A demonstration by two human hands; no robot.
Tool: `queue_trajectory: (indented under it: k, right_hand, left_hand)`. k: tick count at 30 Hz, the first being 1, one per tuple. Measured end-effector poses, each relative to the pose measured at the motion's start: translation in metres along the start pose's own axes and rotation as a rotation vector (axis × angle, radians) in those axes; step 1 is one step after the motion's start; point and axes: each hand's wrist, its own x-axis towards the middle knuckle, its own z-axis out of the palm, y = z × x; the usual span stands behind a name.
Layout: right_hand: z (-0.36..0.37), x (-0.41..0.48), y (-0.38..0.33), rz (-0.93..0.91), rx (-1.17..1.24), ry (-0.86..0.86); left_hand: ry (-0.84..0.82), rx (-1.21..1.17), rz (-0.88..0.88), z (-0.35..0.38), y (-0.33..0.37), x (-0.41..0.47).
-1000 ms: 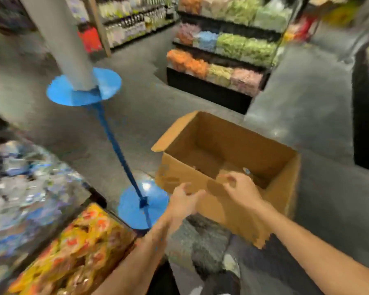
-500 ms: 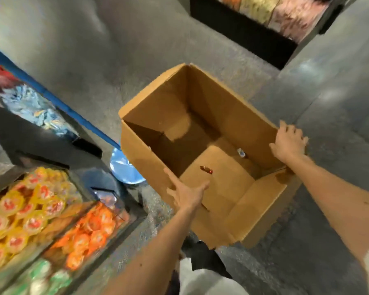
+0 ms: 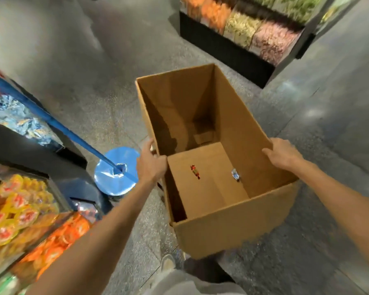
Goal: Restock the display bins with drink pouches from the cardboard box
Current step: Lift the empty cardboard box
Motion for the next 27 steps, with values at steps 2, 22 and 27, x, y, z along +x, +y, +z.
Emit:
queue_trajectory:
  k: [2, 22, 27]
  right_hand:
    - [-0.036, -0.002, 0.009, 0.008, 0.063, 0.071]
    - [-0.337, 0.173, -0.067, -0.483, 0.430, 0.187]
    - [-0.347, 0.240, -0.148, -0.594, 0.538, 0.038]
  left_hand:
    - [-0.038, -0.047, 0.063, 0.000, 0.039, 0.007]
    - [0.189, -0.167, 0.233, 0.020, 0.306, 0.074]
    - [0.377, -0.155, 0.113, -0.001, 0.300, 0.155]
